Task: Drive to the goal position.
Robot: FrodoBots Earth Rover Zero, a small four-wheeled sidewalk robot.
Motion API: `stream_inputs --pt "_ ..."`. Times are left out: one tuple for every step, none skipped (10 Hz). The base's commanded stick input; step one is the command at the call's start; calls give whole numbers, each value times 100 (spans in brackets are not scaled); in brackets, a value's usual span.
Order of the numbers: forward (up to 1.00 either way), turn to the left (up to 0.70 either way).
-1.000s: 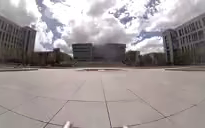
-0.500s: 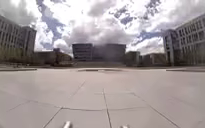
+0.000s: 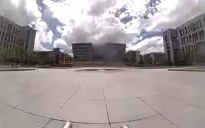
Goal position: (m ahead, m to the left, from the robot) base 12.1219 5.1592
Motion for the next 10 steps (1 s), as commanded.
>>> stream_inputs --pt "70 0" --pt "70 0" --pt "70 0" --pt "70 0" --pt "70 0" --pt "70 0" --pt "70 0" --pt "70 0" --pt "70 0" --pt "70 0"
